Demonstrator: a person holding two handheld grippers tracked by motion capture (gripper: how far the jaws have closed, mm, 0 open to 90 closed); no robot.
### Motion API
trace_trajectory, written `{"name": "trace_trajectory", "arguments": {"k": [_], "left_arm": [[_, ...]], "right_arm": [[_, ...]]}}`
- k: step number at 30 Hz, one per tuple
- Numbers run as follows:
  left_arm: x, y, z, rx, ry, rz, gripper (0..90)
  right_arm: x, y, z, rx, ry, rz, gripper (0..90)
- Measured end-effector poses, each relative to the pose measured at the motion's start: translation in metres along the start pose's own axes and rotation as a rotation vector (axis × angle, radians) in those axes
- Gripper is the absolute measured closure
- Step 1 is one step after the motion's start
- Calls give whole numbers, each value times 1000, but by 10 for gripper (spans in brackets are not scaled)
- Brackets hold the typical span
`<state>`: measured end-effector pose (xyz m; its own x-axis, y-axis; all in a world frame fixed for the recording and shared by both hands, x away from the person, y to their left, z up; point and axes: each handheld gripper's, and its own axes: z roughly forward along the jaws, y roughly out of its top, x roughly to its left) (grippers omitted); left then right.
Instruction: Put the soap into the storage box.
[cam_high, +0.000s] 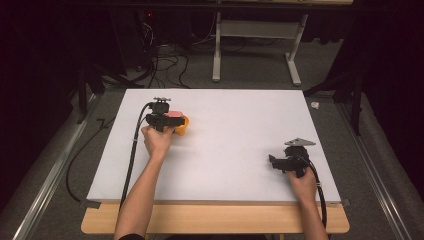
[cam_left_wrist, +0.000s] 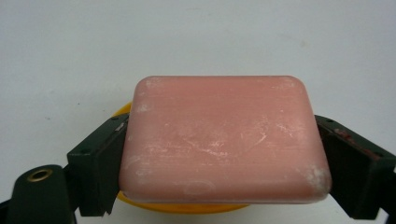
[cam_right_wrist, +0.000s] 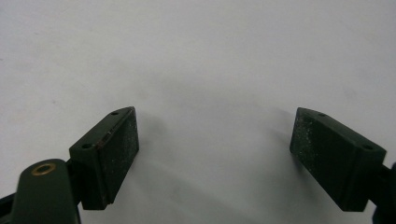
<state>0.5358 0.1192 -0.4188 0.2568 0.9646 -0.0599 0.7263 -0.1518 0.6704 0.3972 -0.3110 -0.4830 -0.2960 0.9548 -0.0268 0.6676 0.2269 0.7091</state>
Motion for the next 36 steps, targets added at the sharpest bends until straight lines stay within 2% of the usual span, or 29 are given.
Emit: {"name": "trace_trajectory", "arguments": {"k": [36], "left_arm": [[0, -5, 24, 49, 25, -28, 133]], "right_arm": [[0, 0, 0, 0, 0, 1, 160]]}}
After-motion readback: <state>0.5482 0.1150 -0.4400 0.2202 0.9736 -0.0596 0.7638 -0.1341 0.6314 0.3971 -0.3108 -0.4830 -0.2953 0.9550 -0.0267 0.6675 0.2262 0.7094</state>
